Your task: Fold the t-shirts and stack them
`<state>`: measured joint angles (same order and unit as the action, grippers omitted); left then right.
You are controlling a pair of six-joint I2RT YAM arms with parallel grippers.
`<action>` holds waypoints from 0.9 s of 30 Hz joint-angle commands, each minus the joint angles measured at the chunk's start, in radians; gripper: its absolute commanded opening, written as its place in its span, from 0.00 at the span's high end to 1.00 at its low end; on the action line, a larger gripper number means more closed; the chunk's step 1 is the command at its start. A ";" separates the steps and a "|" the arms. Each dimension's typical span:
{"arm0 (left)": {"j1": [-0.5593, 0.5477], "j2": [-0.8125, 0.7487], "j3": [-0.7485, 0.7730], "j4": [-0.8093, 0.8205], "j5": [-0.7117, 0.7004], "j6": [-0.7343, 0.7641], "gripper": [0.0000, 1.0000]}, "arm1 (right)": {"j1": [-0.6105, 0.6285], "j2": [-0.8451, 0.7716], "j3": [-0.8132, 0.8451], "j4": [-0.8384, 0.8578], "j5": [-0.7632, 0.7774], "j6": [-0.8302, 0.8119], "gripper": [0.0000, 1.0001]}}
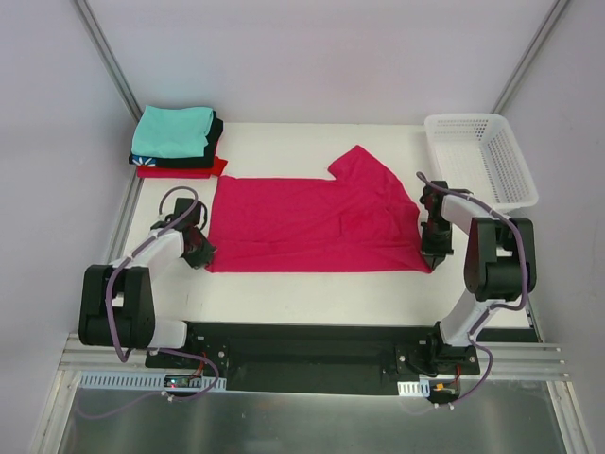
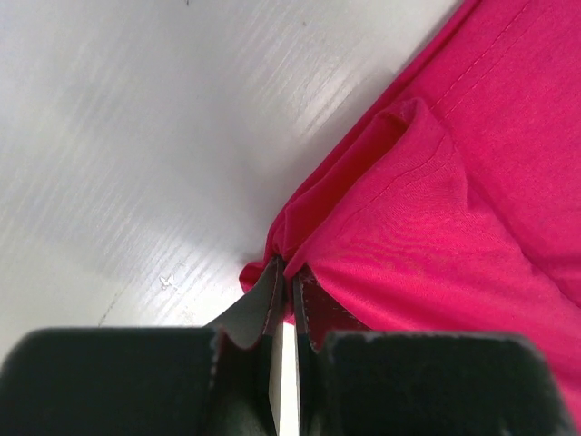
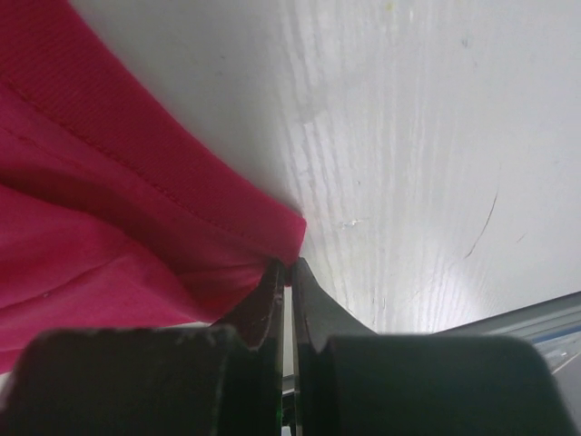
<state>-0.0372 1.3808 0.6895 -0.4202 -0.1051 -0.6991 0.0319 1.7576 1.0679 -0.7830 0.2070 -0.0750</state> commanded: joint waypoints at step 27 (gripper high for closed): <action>0.010 -0.207 0.027 -0.221 0.021 -0.013 0.01 | 0.034 -0.171 0.091 -0.153 0.040 0.086 0.56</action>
<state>-0.0372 1.2167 0.6220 -0.5644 -0.0620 -0.7250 0.0563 1.6470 1.0092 -0.8433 0.2241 0.0002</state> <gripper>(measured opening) 0.989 0.435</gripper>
